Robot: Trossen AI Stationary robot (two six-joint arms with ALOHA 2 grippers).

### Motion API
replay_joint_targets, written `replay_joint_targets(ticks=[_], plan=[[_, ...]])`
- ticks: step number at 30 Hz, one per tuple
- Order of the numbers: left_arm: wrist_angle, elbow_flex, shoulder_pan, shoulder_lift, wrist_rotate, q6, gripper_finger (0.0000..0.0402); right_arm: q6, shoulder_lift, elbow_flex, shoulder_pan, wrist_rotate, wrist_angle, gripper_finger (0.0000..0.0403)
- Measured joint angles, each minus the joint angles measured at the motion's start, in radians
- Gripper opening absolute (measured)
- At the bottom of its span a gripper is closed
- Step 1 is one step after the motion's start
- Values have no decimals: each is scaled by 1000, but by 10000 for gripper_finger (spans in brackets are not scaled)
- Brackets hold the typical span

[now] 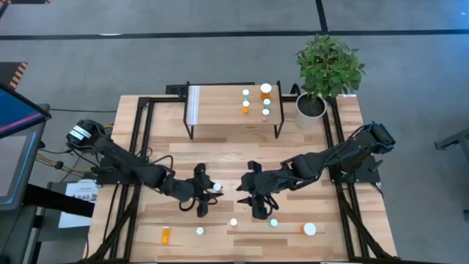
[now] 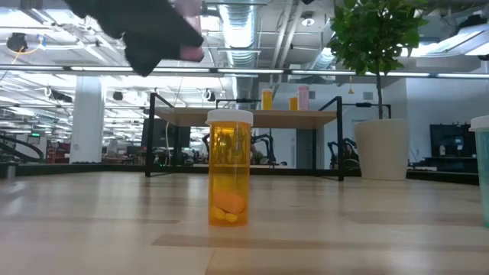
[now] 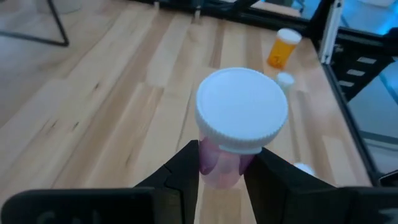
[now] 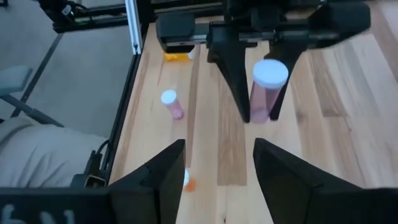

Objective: Pick and place medicine bottles onto shelf by color
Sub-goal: Put the top small purple pill bottle on the shelf

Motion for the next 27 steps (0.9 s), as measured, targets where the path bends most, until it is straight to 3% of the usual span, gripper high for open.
replay_joint_targets(ticks=[9,22,27], plan=[[-3,25,11,0,32,19,96,5,0,0,-40,-1,30,259],[1,25,35,0,38,14,96,-6,0,0,-93,-57,75,262],[11,24,59,0,92,8,96,-14,0,18,-97,-63,62,263]])
